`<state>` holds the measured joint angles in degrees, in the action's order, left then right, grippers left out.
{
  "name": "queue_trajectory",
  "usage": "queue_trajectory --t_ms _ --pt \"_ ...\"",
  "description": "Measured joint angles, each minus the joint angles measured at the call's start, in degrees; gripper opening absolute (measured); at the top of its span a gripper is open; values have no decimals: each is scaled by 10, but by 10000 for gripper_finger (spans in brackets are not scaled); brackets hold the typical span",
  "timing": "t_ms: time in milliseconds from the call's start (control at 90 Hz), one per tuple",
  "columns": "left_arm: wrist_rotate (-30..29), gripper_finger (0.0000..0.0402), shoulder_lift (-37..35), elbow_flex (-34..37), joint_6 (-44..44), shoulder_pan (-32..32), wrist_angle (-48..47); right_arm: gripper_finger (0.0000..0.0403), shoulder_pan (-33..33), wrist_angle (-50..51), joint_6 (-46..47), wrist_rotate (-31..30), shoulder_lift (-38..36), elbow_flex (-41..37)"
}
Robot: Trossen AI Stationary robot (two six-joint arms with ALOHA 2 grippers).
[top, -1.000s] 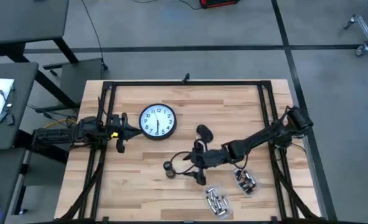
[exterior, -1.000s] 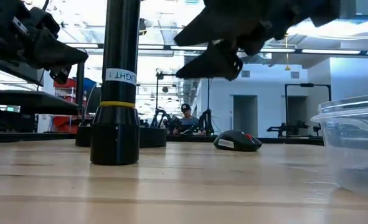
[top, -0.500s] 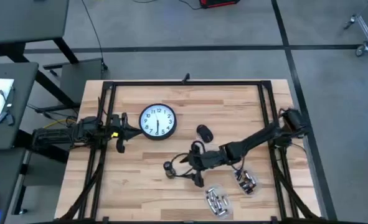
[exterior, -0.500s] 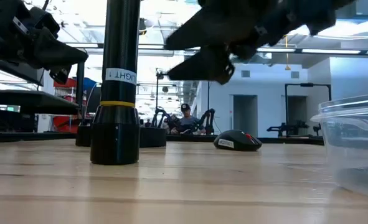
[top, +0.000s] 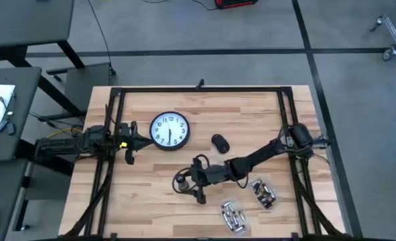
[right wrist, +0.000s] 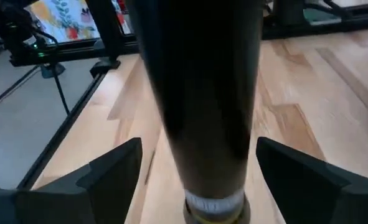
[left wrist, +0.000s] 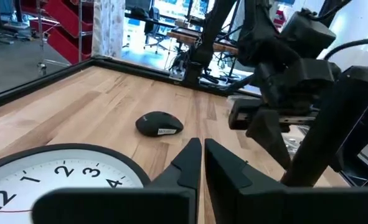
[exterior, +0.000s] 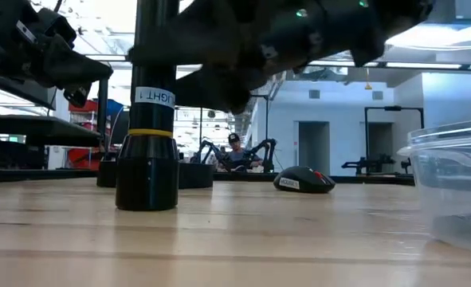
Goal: Insert battery
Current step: Open the black flashlight battery compartment
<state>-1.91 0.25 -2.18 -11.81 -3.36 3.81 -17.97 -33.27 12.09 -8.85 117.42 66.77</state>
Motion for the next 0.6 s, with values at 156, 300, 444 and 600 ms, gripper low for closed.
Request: queue_trajectory --t_ms 156,300,444,600 --pt "0 0 0 0 0 0 -2 295 10 19 -1 0 1 11" --pt "-8 0 0 0 17 0 -1 215 17 19 -1 1 -1 12" --pt "-8 0 0 0 -5 0 20 139 20 43 -1 10 -2 31" --pt "-1 0 0 0 -96 0 74 139 32 126 8 43 -14 63"
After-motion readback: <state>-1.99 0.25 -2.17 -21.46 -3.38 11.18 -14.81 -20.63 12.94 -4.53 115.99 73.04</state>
